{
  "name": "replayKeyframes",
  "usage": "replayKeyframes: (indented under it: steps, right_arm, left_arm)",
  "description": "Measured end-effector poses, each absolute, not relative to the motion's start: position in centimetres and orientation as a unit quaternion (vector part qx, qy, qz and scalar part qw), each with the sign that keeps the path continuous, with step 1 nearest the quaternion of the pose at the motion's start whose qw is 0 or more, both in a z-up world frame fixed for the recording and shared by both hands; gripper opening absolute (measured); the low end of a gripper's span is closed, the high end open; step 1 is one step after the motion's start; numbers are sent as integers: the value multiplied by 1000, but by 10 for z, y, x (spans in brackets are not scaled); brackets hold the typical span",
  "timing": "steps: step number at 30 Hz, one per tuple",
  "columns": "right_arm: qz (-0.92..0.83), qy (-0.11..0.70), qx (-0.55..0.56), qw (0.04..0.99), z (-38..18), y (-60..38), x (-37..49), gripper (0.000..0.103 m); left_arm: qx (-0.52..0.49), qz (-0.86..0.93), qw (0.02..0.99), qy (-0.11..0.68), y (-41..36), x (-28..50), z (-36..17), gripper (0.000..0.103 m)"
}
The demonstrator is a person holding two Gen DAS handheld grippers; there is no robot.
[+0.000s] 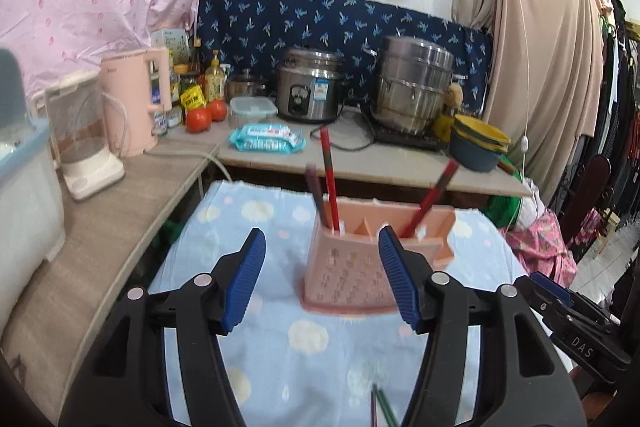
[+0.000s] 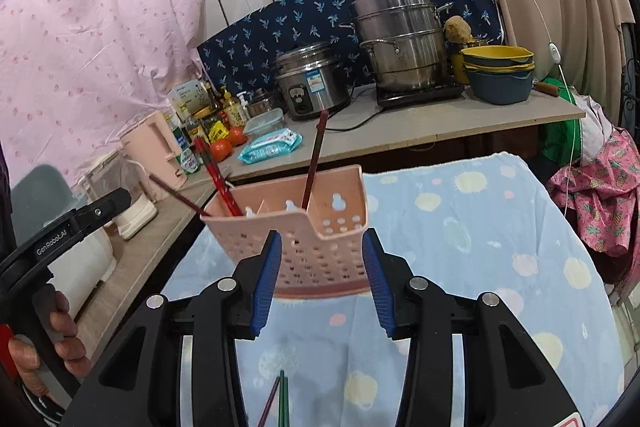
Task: Organize utensils
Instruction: 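Lower both chopsticks into the pink basket and open both tools, then move both open tools back over the remaining utensils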
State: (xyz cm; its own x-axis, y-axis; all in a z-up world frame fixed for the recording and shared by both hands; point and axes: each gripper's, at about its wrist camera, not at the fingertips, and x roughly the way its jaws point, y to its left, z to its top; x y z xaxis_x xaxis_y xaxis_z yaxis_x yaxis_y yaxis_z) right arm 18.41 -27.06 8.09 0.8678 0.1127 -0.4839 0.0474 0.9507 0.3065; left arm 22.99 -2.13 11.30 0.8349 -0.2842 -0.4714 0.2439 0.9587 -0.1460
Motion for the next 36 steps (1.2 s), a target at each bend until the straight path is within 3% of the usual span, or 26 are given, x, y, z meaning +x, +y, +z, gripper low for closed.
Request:
replayKeyframes:
  steps: [18,36]
  right_arm:
    - [16,362,86,928,-11,-213,61,41]
    - [31,411,95,906,-55,-194,6,40]
  left_arm:
    - [-30,-134,918,371,-1,123,1,56]
    - [-27,-139,894,425,-3,62,-42,56]
